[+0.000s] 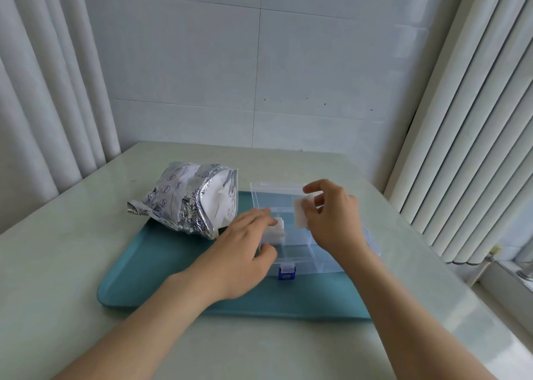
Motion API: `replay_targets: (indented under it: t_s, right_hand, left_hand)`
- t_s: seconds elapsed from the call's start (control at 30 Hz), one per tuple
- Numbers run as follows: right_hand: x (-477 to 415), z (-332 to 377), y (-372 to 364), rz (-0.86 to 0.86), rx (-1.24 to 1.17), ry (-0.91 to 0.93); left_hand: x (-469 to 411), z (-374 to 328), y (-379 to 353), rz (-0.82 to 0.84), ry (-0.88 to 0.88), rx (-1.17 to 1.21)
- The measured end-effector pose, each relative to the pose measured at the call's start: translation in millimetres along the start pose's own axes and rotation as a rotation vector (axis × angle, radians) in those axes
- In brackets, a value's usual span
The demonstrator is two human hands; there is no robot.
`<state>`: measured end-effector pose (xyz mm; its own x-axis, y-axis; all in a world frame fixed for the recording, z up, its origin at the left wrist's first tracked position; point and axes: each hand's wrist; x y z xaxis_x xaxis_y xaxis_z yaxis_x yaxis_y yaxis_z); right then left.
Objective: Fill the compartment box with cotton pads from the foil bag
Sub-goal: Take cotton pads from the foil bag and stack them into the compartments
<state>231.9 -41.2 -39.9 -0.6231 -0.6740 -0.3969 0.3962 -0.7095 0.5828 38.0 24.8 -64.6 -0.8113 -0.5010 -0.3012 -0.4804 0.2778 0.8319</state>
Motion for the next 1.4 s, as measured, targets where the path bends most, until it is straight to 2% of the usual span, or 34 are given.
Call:
replay_targets:
  t_s: [0.17, 0.37, 0.57, 0.8, 1.03, 1.23, 1.4]
  right_hand:
    - [0.4, -3.0, -5.4, 0.091, 0.101, 0.007]
    - [-0.1, -0.6, -2.0, 0.091, 0.265, -0.056]
    - [0.0, -0.3, -3.9, 0.095, 0.193, -0.173]
    - [4.4, 3.6, -3.9, 0.13, 0.487, -0.204]
    - [4.7, 4.9, 0.4, 0.231, 0.403, -0.1]
    - [5.9, 7.7, -0.3, 0.265, 0.481, -0.025]
    - [5.2, 10.7, -9.0, 0.391, 0.327, 0.148]
  left_hand:
    - [0.9, 1.8, 2.6, 0.03, -0.05, -0.082]
    - [0.3, -1.8, 4.1, 0.02, -0.1, -0.241]
    - [-3.4, -2.3, -0.3, 0.03, -0.068, -0.368]
    - [-5.7, 0.8, -5.9, -0.01, -0.109, -0.356]
    - [-7.0, 1.9, -6.3, 0.043, -0.178, -0.29]
    - [-8.7, 1.7, -7.0, 0.048, -0.144, -0.427]
    - [-9.0, 2.0, -5.3, 0.059, -0.136, -0.452]
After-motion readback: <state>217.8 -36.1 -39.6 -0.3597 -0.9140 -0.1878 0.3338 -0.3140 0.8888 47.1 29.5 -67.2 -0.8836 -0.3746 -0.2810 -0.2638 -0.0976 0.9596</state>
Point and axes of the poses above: each hand's wrist, its own x-axis away from the middle knuckle, its own y-axis out of the back of the hand, z = x × y, and after that the axes turned 3 degrees about -y, right-handed
